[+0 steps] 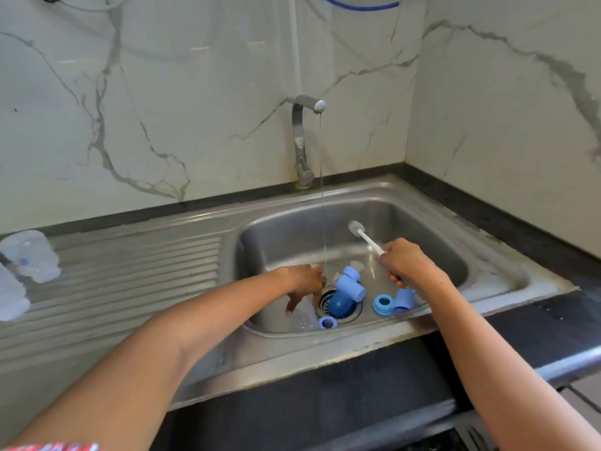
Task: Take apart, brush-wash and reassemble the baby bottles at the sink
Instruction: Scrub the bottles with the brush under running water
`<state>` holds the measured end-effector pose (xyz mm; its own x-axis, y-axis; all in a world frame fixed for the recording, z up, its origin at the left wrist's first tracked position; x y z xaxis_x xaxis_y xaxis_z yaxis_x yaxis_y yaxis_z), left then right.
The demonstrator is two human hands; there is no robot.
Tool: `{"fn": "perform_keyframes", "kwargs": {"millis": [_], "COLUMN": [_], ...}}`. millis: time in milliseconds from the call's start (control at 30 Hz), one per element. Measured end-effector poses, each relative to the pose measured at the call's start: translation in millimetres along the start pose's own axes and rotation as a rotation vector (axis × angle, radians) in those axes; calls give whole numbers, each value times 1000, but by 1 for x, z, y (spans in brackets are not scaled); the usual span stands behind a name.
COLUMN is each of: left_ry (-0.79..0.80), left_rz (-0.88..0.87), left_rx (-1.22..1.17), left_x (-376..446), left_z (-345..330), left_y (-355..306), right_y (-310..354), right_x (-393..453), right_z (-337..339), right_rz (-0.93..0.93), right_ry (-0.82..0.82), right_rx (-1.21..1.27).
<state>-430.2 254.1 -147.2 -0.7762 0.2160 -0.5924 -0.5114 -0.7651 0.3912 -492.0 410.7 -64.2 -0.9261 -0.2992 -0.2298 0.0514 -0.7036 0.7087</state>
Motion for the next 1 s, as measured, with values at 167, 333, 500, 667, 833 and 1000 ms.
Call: {"fn": "perform_keyframes", "kwargs": {"millis": [167,333,500,667,833,1000], "left_ry": [-46,-224,-446,-804,-1021,-1118], "left_rz": [91,386,568,416,200,48], "left_rx": [-18,-240,-1185,-2492,-3253,-3390], "left_x": [-10,-39,-66,-68,-59,-53], "left_z": [6,20,10,4,19,39], "left_y": [24,77,114,99,78,68], "right_y": [1,2,5,14,24,35], "right_x": [0,-4,-9,-14,-21,-27], "right_z": [-5,-6,-4,0,5,12], "right_rz": [-10,-15,-1,34,126,198], "right_ry": [35,53,50,42,14,-20], "right_rx": [-9,0,42,109,237,289]}}
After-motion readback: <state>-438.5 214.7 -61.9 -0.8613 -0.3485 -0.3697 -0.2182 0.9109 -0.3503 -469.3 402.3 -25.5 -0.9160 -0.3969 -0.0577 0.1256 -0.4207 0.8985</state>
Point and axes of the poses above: each hand's wrist, its own x-axis towards the middle knuckle, its own z-axis out of the back of the hand, y = z × x, the point moved 10 cm from there along x, towards the middle knuckle, and after that the axes turned 1 degree about y, right-handed, at the moved point
